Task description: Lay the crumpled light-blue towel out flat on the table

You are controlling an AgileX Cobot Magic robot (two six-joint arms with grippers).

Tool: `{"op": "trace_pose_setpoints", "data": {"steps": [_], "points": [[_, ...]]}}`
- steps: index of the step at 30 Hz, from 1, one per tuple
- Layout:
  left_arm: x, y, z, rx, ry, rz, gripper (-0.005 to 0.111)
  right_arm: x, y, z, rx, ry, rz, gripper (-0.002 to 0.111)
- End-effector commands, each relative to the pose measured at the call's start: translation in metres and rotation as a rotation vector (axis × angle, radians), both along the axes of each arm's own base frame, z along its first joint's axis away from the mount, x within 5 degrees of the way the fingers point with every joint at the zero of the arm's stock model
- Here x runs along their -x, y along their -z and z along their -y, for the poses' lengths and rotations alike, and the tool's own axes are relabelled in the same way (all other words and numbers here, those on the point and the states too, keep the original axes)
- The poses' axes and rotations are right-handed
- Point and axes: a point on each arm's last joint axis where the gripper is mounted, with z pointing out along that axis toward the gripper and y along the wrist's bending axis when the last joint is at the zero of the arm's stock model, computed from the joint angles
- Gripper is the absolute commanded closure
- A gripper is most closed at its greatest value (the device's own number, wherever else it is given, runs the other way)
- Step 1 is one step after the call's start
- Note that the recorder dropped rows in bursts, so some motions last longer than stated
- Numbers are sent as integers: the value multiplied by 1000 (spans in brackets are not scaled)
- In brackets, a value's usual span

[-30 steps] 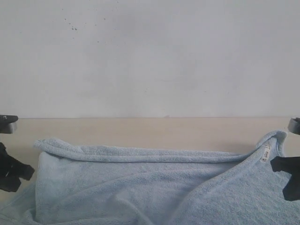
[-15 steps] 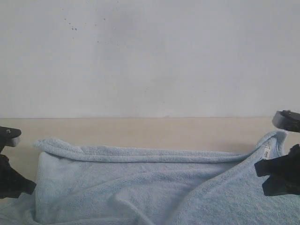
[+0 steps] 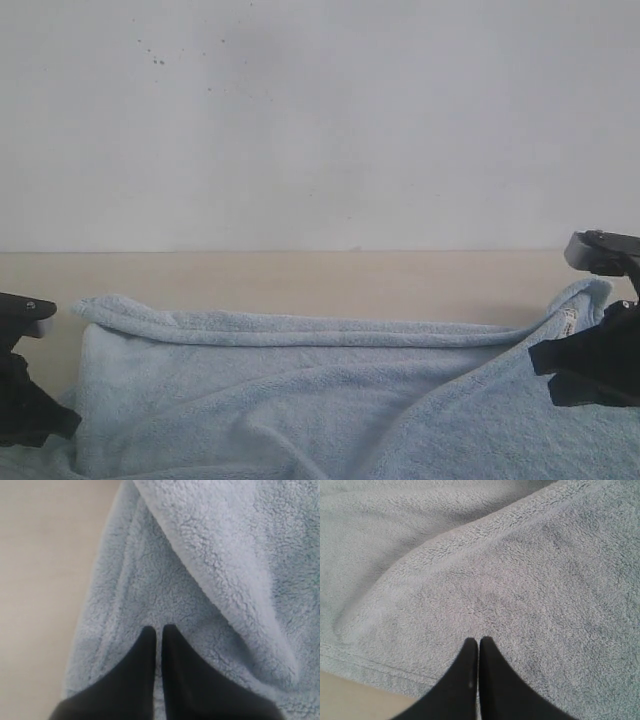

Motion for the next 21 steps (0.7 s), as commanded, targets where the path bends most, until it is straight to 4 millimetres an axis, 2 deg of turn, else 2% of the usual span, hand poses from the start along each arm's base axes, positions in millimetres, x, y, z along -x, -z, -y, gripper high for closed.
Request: {"op": "trace_pose_setpoints", "data": {"steps": [1,11,16,21], "points": [[3,1,0,-7,17,-19,103,1,0,-1,3,-8,9,109],[4,2,-1,-11,25,-38,103,4,0,-2,-10,-25,-22,109],[3,3,-15,-6,-42,-31,103,5,1,-3,-11,-36,-33,109],[10,7,-24,3,-82,-63,103,5,1,-3,-11,-36,-33,109]]}}
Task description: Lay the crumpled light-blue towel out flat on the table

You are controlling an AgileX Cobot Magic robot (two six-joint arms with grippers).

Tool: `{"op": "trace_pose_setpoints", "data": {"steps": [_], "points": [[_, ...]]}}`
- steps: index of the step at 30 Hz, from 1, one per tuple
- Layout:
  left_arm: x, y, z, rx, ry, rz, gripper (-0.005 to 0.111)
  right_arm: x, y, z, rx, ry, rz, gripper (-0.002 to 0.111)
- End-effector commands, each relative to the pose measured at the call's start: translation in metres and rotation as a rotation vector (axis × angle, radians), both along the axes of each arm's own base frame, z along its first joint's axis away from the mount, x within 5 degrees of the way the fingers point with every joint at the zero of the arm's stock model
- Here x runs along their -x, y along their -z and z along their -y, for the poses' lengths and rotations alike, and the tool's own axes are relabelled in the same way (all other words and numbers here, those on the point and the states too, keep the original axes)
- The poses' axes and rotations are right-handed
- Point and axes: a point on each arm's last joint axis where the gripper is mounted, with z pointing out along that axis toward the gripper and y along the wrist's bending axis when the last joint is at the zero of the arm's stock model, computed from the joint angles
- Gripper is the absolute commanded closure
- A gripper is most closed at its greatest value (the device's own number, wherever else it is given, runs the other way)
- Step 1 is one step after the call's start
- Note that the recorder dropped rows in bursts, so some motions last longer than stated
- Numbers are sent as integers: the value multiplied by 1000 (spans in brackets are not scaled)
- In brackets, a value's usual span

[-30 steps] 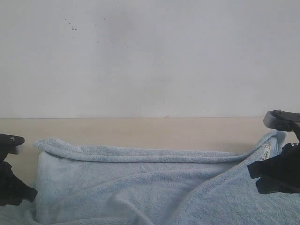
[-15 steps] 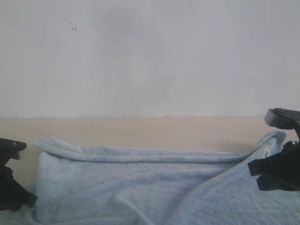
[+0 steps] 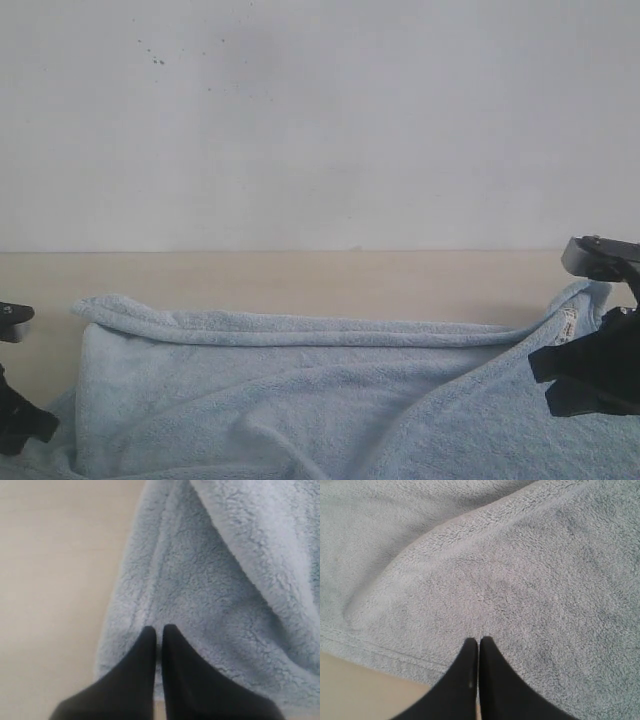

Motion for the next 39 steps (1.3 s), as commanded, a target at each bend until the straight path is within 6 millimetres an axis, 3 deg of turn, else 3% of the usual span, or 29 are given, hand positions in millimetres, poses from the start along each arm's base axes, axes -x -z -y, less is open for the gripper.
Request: {"op": "trace_pose_setpoints", "data": {"steps": [1,13,20,28,30,34,36,37,39], "points": [[9,8,-6,9,-36,-40,103,1,0,-1,3,-13,2,109],[29,20,-4,20,-31,-139,103,3,0,-2,-8,-24,-19,109],[55,21,0,59,-71,-297,103,4,0,-3,-19,-21,-25,109],[100,-12,-4,-11,-129,-296,103,7,-1,-5,-37,-38,-52,109],[113,-27,-6,-34,-152,-240,103,10,0,-6,-40,-56,-75,109],[114,-71,-3,14,-189,54,103,4,2,2,49,-24,-21,109],[118,-93,2,110,-252,212,103,-8,10,15,131,127,6,109],[120,-102,8,196,-275,272,103,-15,24,23,145,225,-28,109],[118,-99,24,228,-141,313,103,-20,52,31,176,229,-121,109]]}}
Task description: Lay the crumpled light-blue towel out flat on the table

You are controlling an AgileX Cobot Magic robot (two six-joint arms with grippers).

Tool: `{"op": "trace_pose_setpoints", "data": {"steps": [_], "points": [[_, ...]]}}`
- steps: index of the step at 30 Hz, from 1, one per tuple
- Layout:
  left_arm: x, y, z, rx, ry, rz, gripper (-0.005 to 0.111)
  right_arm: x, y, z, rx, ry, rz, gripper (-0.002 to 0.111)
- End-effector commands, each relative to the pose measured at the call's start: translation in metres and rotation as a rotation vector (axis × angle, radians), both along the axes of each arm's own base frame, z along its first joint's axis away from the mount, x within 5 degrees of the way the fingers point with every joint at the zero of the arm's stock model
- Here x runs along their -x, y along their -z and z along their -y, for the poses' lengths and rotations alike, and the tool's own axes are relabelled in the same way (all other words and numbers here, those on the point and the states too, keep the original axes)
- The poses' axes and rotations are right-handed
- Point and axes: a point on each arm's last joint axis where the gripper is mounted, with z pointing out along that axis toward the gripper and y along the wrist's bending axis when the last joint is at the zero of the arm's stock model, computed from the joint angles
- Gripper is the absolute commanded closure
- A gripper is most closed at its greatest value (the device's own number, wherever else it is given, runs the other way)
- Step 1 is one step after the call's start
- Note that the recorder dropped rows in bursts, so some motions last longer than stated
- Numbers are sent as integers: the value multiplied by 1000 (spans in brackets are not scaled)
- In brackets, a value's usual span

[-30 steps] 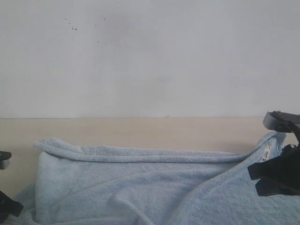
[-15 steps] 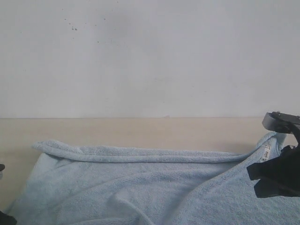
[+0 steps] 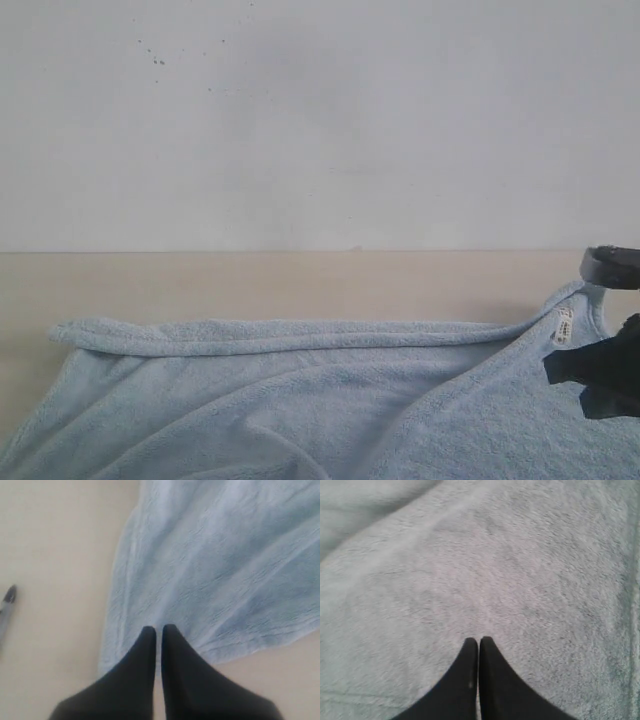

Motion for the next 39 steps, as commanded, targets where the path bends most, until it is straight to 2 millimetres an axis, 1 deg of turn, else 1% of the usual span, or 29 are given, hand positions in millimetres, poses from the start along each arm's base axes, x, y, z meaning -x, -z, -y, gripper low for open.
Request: {"op": "trace_pose_setpoints", "data": {"steps": [1,4,5,6,7,8,13,17,21,25,31,33,37,39], "points": [[-4,3,27,54,173,113,103,-8,44,16,80,28,-133,109],[-18,9,45,50,271,143,103,1,55,19,121,27,-195,109],[-27,12,52,32,332,139,103,6,59,23,157,36,-217,109],[-35,12,56,30,346,133,103,11,62,26,194,40,-236,109],[-44,17,58,36,349,101,103,13,64,29,222,52,-245,109],[-49,19,59,38,351,85,103,14,64,30,232,56,-249,109],[-61,45,59,7,356,14,103,19,65,32,267,26,-295,109],[-64,50,57,-20,371,14,103,22,65,38,334,38,-333,109],[-64,50,57,-22,369,18,103,23,67,39,339,38,-344,109],[-64,50,57,-22,369,18,103,23,73,39,342,32,-368,109],[-64,50,57,-29,378,20,103,28,85,41,369,15,-471,109],[-64,50,57,-29,378,20,103,30,88,44,402,24,-502,109],[-64,50,57,-39,385,22,103,39,93,51,477,42,-532,109],[-65,50,57,-42,383,26,103,47,98,53,502,60,-554,109]]}}
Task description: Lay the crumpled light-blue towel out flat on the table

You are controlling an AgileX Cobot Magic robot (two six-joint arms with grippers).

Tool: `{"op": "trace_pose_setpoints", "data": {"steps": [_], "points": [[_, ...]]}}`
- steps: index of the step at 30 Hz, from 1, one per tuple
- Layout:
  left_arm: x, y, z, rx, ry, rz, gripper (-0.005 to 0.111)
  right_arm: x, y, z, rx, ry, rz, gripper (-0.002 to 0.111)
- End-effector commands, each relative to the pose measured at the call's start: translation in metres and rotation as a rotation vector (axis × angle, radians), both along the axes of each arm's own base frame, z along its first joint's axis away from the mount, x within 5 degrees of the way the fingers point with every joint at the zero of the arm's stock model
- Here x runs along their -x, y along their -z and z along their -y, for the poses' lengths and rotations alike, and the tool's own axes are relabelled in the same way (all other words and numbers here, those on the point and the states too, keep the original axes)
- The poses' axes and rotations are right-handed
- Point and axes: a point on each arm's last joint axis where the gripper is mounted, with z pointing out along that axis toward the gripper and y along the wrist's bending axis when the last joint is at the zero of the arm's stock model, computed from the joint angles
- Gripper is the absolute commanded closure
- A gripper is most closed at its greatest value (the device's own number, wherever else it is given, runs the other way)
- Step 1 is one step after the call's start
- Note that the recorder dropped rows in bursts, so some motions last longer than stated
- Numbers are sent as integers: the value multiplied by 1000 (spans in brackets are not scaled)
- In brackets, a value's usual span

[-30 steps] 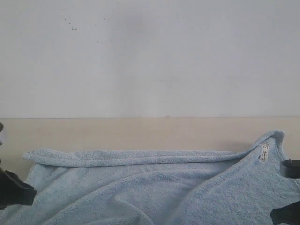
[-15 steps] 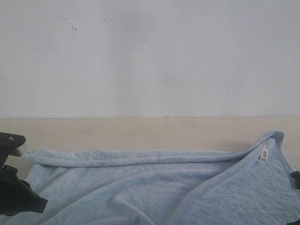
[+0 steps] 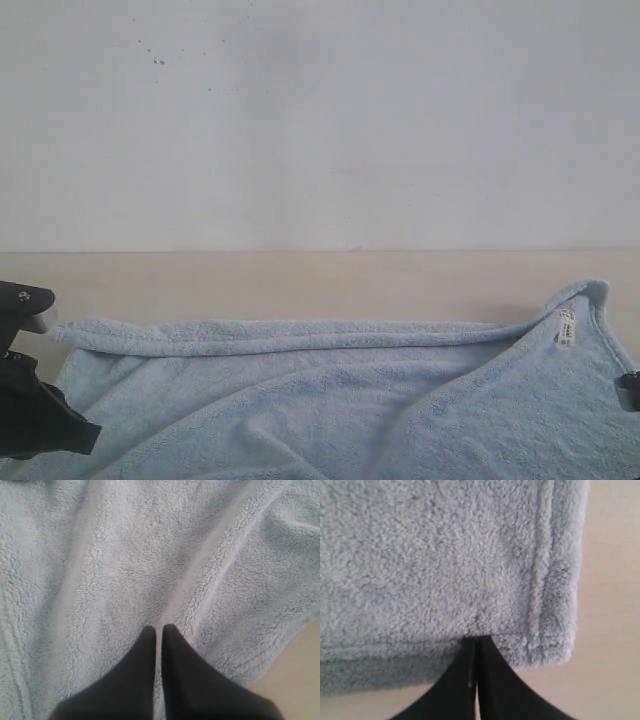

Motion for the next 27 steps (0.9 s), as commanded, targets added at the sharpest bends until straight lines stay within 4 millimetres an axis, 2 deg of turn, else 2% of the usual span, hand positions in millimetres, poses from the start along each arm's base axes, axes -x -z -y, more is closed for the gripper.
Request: {"op": "trace_pose_setpoints", "data": {"steps": [1,9,11,12,14,15,16,19,20,21,23,24,25,26,27], "points": [[-3,-2,0,-13,9,21,103,26,22,11,94,24,-146,109],[-3,-2,0,-13,9,21,103,37,20,17,174,55,-240,109],[-3,-2,0,-13,9,21,103,37,19,17,175,54,-241,109],[-3,-2,0,-15,6,27,103,31,17,16,156,58,-190,109],[-5,-3,-1,-22,-4,46,103,13,-2,12,105,70,-59,109],[-7,-4,-3,-33,-20,77,103,1,-24,9,72,84,63,109],[-10,-6,-5,-40,-45,111,103,-4,-35,7,49,86,128,109],[-24,-17,-16,-43,-235,280,103,-20,-89,-3,-96,100,481,109],[-28,-18,-17,-49,-259,308,103,-22,-98,-7,-140,103,550,109],[-37,-15,-15,-52,-250,299,103,-26,-108,-16,-234,84,651,109],[-56,-6,-6,-48,-169,222,103,-30,-106,-32,-306,7,660,109],[-75,7,6,-19,-84,101,103,-32,-96,-54,-403,-79,606,109],[-85,14,13,-1,-18,30,103,-32,-90,-68,-455,-157,557,109],[-97,23,28,79,105,-102,103,-34,-83,-91,-563,-295,472,109],[-103,25,35,125,165,-142,103,-35,-84,-101,-618,-349,447,109]]}}
